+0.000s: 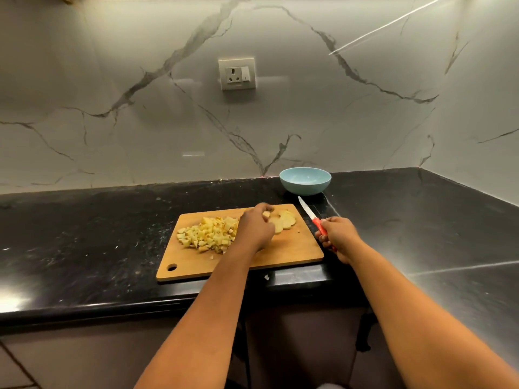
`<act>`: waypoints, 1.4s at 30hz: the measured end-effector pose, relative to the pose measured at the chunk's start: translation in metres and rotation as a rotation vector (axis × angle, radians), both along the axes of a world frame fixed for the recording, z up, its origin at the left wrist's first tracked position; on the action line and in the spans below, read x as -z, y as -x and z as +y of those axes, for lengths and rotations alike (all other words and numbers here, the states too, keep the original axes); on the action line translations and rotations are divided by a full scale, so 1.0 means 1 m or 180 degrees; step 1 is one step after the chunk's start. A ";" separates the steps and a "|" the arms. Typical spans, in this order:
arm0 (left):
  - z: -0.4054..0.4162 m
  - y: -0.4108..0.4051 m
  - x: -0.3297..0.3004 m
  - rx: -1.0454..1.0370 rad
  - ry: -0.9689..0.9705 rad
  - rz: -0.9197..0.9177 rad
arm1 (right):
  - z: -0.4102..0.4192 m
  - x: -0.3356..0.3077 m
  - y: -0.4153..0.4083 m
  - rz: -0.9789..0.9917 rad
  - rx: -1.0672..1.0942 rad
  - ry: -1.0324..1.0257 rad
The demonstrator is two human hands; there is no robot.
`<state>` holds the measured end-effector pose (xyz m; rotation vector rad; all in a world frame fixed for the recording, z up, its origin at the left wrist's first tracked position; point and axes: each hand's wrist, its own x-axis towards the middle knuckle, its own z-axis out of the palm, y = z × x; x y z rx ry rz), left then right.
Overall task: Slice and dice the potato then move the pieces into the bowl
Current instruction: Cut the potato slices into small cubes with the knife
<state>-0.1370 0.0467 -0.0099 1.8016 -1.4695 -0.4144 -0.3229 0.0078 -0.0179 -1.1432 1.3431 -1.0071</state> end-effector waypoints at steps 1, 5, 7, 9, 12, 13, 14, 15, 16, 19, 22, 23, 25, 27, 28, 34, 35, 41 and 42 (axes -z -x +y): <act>0.008 -0.002 0.006 -0.0075 -0.0036 -0.0144 | 0.001 -0.001 0.000 0.0054 -0.0008 0.0004; 0.027 -0.004 0.022 -0.0016 0.0222 -0.0869 | 0.007 -0.002 -0.007 0.0396 -0.0040 0.0004; 0.034 -0.005 0.025 0.0124 0.0414 -0.1009 | 0.011 -0.008 -0.011 0.0606 -0.0037 0.0051; 0.042 -0.009 0.028 0.0166 0.0639 -0.1028 | 0.020 -0.018 -0.014 0.0808 -0.0031 0.0236; 0.051 -0.013 0.034 0.0227 0.0845 -0.1074 | 0.051 -0.031 -0.011 0.1166 0.0025 0.0779; 0.053 -0.013 0.036 0.0310 0.0828 -0.1095 | 0.067 -0.031 -0.010 0.1345 0.0024 0.0962; 0.054 -0.013 0.036 0.0403 0.0766 -0.1120 | 0.082 -0.028 -0.011 0.1572 0.0024 0.1139; 0.056 -0.013 0.037 0.0496 0.0697 -0.1162 | 0.097 -0.021 -0.014 0.1805 0.0046 0.1328; 0.057 -0.013 0.038 0.0552 0.0656 -0.1229 | 0.109 -0.011 -0.018 0.2014 0.0084 0.1527; 0.058 -0.013 0.039 0.0562 0.0569 -0.1309 | 0.136 0.010 -0.031 0.2317 0.0096 0.1835; 0.057 -0.015 0.037 0.0544 0.0394 -0.1406 | 0.148 0.011 -0.040 0.2350 0.0200 0.1903; 0.057 -0.015 0.037 0.0523 0.0333 -0.1492 | 0.148 0.011 -0.043 0.2472 0.0198 0.1899; 0.056 -0.015 0.036 0.0497 0.0286 -0.1593 | 0.148 0.007 -0.047 0.2806 0.0159 0.1789; 0.056 -0.015 0.036 0.0485 0.0284 -0.1603 | 0.147 0.004 -0.049 0.3039 0.0124 0.1653; 0.057 -0.015 0.036 0.0478 0.0294 -0.1605 | 0.147 0.004 -0.051 0.3125 0.0111 0.1616; 0.058 -0.015 0.034 0.0515 0.0239 -0.1596 | 0.148 0.003 -0.059 0.3410 0.0102 0.1615; 0.058 -0.015 0.033 0.0532 0.0212 -0.1603 | 0.150 0.003 -0.061 0.3505 0.0139 0.1641; 0.057 -0.015 0.031 0.0521 0.0150 -0.1650 | 0.151 -0.007 -0.087 0.3816 -0.0220 0.1752; 0.057 -0.015 0.031 0.0519 0.0138 -0.1650 | 0.151 -0.011 -0.087 0.3805 -0.0295 0.1725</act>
